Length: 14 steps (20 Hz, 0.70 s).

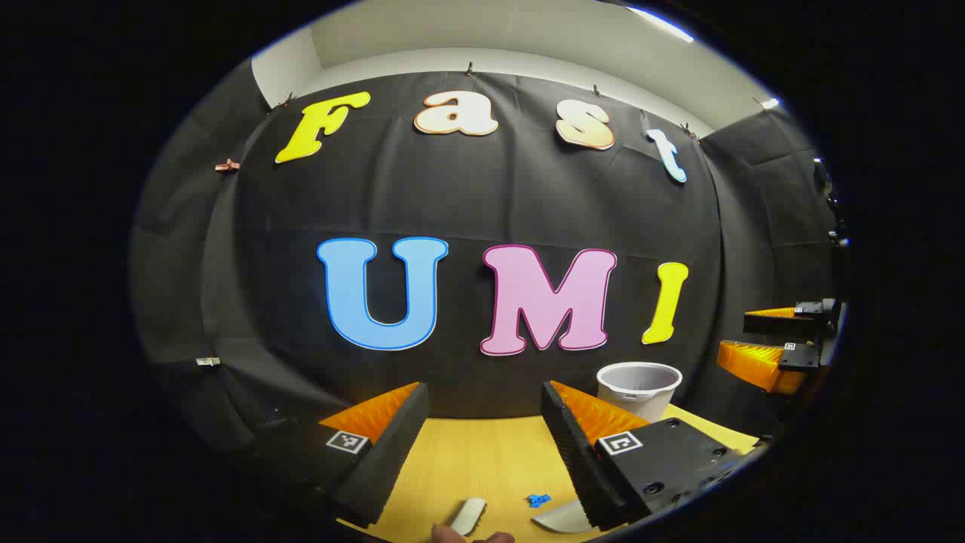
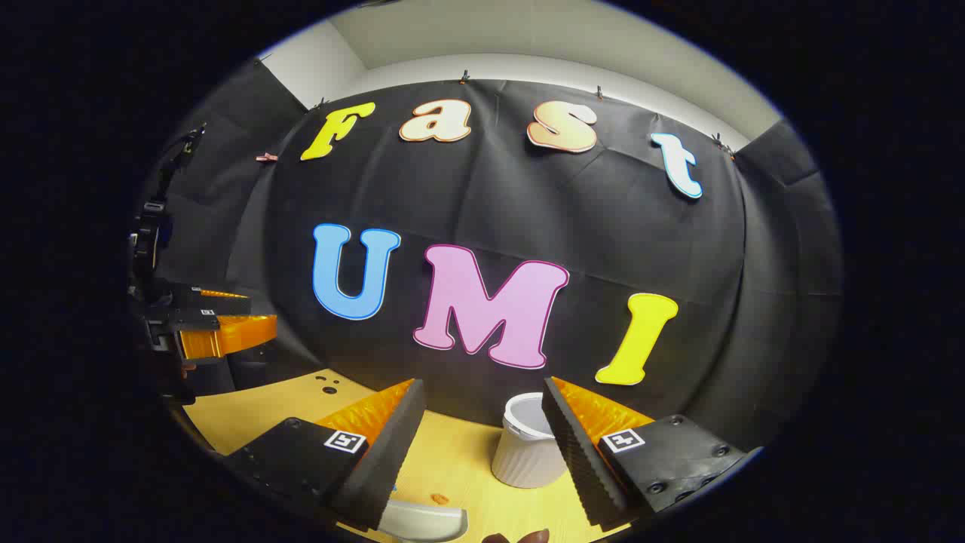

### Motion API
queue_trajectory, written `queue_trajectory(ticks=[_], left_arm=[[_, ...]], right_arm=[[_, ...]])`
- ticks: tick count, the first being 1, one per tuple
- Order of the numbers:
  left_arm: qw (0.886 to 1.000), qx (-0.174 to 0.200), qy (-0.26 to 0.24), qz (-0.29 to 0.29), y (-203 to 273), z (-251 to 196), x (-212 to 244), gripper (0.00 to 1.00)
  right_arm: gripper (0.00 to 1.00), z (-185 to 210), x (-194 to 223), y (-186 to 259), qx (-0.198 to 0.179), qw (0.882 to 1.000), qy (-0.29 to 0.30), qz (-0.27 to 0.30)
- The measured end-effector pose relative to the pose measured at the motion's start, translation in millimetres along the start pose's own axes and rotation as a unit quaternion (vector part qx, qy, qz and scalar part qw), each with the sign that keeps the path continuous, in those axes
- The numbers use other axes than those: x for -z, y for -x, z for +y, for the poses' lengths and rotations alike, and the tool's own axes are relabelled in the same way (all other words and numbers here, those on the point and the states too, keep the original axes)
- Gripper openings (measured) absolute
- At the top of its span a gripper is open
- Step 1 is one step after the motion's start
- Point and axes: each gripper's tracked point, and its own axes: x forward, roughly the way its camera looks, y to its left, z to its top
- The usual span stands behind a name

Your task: Pick up the small broom and dustpan from the desktop, sweep the trash into the dustpan with the broom, and then empty the trash into the garbage bin.

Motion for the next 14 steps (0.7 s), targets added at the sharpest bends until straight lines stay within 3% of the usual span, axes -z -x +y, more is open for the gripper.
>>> queue_trajectory(ticks=[14], left_arm=[[1.0,-0.009,0.008,0.023,-3,4,15,0.95]], right_arm=[[0.97,0,0,2,0.002,1.0,-0.005,0.006]])
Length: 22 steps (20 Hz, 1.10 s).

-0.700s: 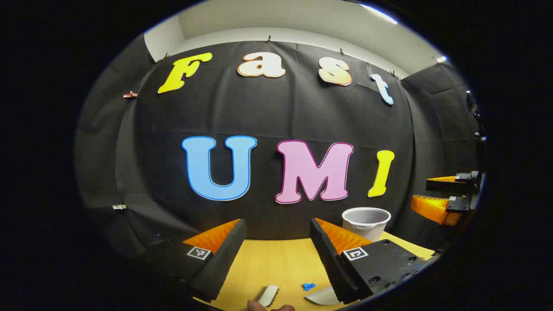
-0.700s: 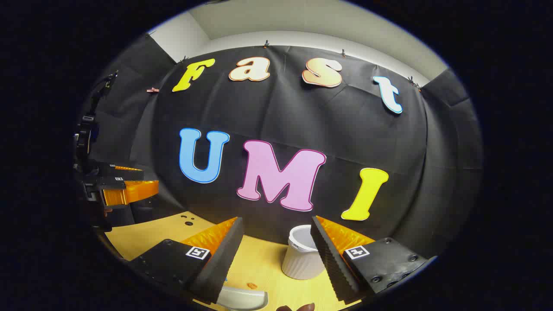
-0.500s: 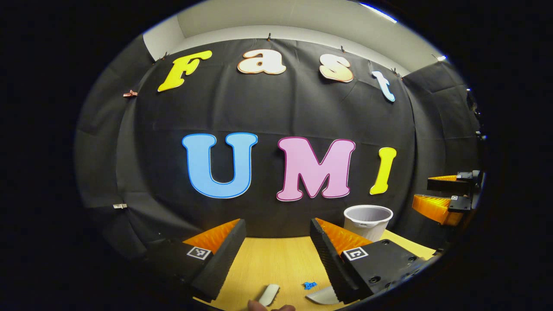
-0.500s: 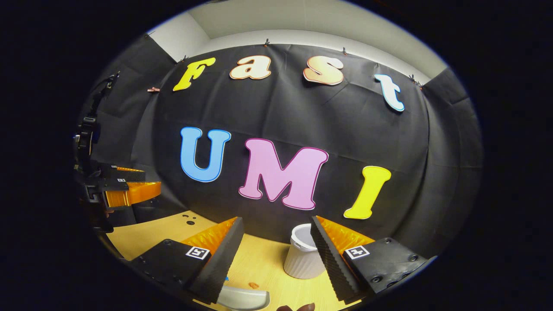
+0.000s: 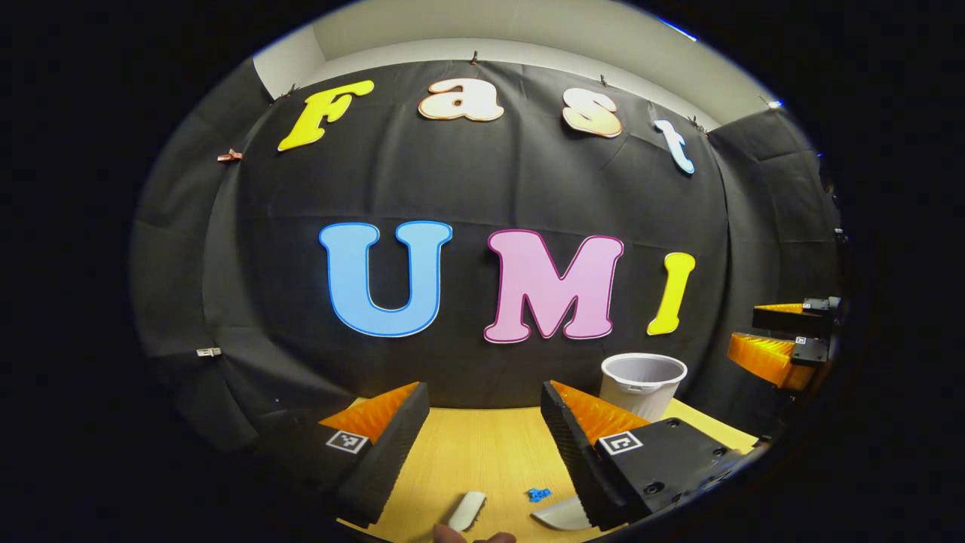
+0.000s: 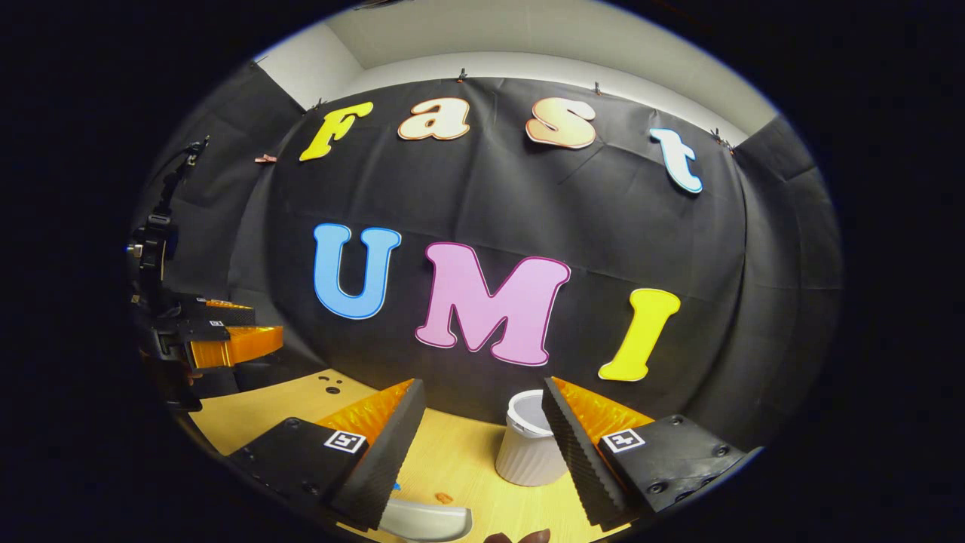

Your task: Pick up the small broom and dustpan from the desktop, sweep the trash into the dustpan with the broom, and then empty the trash into the garbage bin.

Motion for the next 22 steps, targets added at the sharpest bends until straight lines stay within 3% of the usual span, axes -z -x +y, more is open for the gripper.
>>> queue_trajectory(ticks=[4,8,12,16,22], left_arm=[[1.0,-0.005,-0.003,0.004,2,6,4,0.95],[1.0,-0.012,-0.014,0.019,8,19,19,0.95],[0.999,-0.012,-0.019,0.046,14,34,44,0.95],[0.997,-0.006,-0.02,0.073,22,43,67,0.95],[0.996,-0.018,-0.026,0.086,45,57,76,0.95]], right_arm=[[0.97,8,21,3,-0.014,0.999,-0.009,0.039],[0.98,31,87,35,-0.046,0.986,-0.018,0.158],[0.97,59,165,72,-0.068,0.958,-0.04,0.277],[0.96,77,254,107,-0.073,0.917,-0.04,0.39],[0.95,79,364,114,-0.068,0.867,-0.032,0.493]])
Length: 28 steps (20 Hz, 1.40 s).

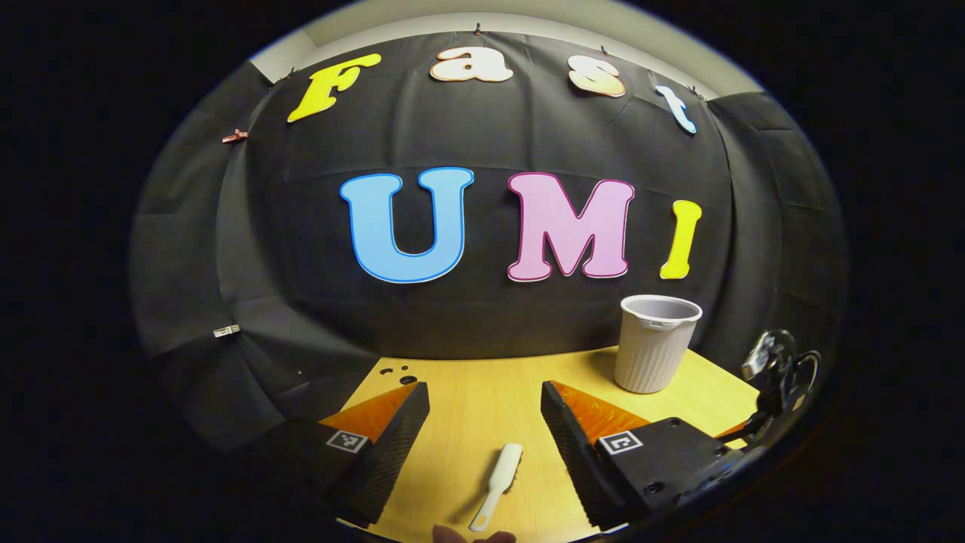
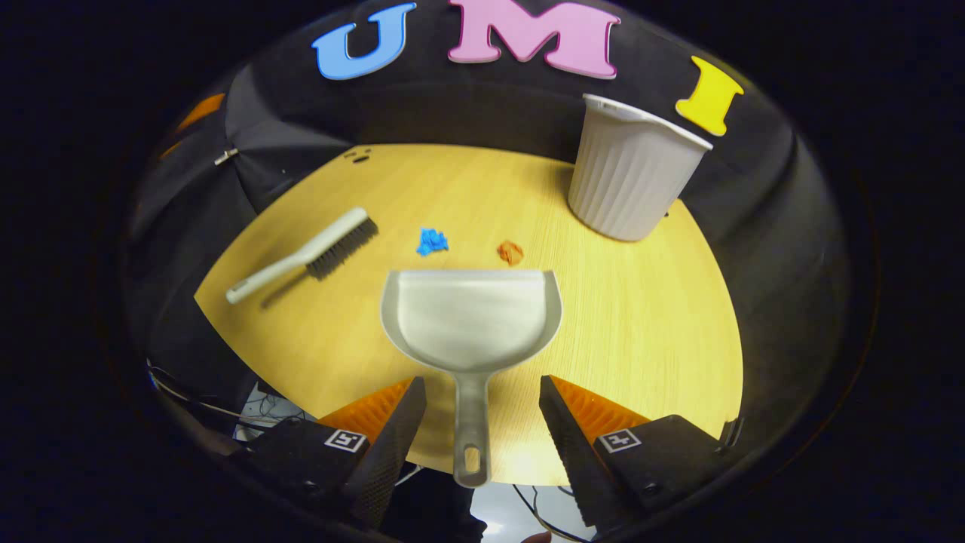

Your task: Pick up the small broom and dustpan from the desktop, sweep the trash into the dustpan with the broom, and then empty the trash into the garbage bin.

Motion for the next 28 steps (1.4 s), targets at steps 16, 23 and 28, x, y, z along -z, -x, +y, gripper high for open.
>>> queue_trajectory(ticks=[16,23,28], left_arm=[[1.0,-0.023,-0.002,0.02,8,9,16,0.95],[0.998,0.008,-0.004,0.067,-28,-13,56,0.95],[0.978,0.078,-0.033,0.193,-50,-41,140,0.95]], right_arm=[[0.39,23,25,-82,-0.01,0.996,-0.042,0.073],[0.37,13,25,-64,-0.043,0.997,-0.003,0.067],[0.37,-8,18,-21,-0.062,0.996,0.039,0.043]])
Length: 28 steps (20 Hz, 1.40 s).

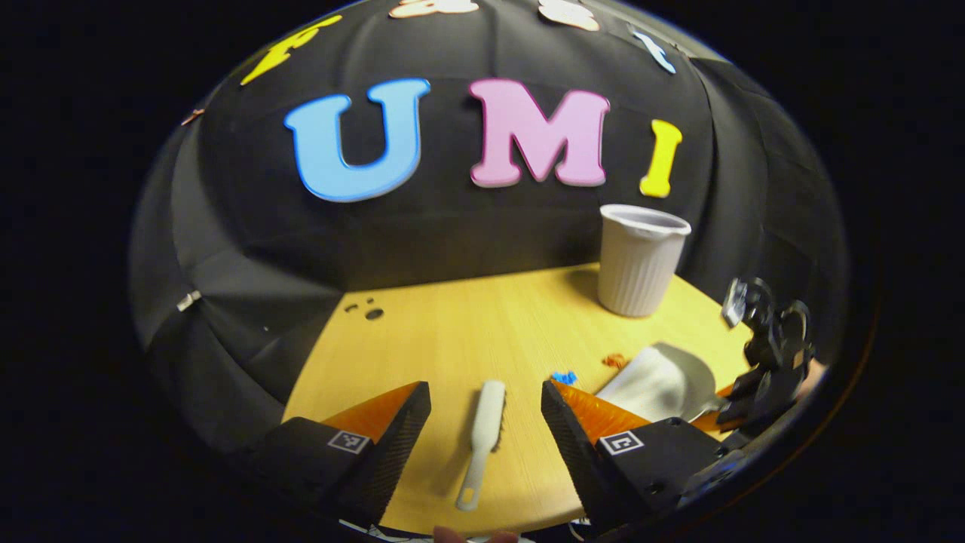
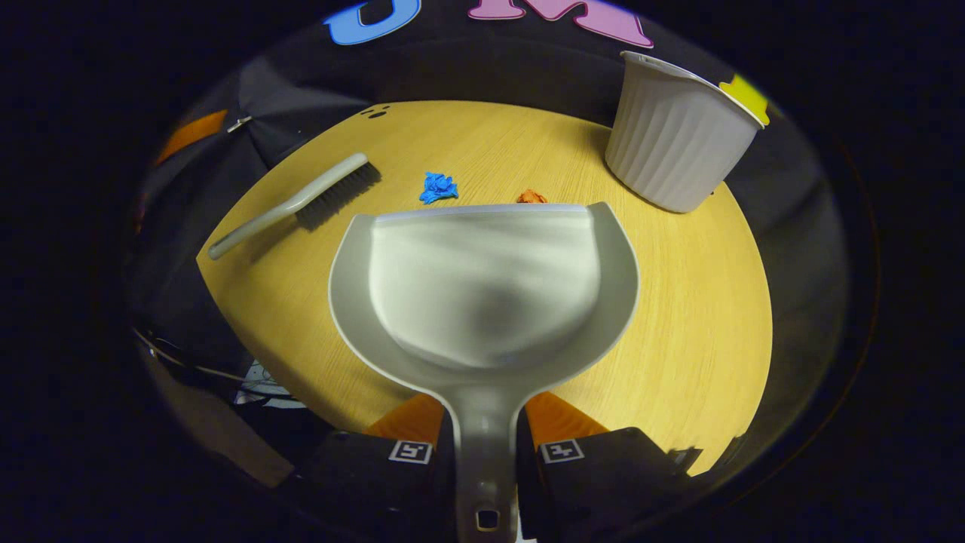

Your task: Pick up the small broom and dustpan from the desktop, sweep the trash into the dustpan with the broom, and then empty the trash into the garbage bin.

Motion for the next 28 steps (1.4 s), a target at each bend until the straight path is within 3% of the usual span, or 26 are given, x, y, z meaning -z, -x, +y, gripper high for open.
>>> queue_trajectory(ticks=[2,8,9,13,15,19,21,26,28], left_arm=[[0.998,0.013,0.003,0.056,-17,-5,33,0.92],[0.981,0.025,-0.015,0.193,-59,0,112,0.91],[0.978,0.022,-0.019,0.207,-66,5,120,0.91],[0.969,0.019,-0.015,0.244,-92,14,146,0.86],[0.965,0.018,-0.009,0.263,-101,16,156,0.83],[0.958,0.026,-0.005,0.286,-112,13,166,0.78],[0.954,0.028,-0.006,0.299,-114,11,172,0.73],[0.955,0.025,-0.019,0.295,-121,12,168,0.41],[0.955,0.002,-0.051,0.292,-122,22,161,0.29]], right_arm=[[0.34,-8,1,13,-0.002,1.0,-0.009,-0.003],[0.37,-35,3,43,0.016,0.999,-0.042,-0.018],[0.34,-38,5,47,0.021,0.999,-0.041,-0.019],[0.34,-43,19,60,0.025,0.999,-0.035,-0.014],[0.41,-45,29,63,0.029,0.999,-0.027,-0.005],[0.37,-46,41,64,0.027,0.999,-0.033,0.007],[0.37,-49,42,63,0.028,0.999,-0.034,0.01],[0.34,-52,31,59,0.02,0.999,-0.02,0.017],[0.37,-50,29,55,0.005,0.999,-0.002,0.034]])
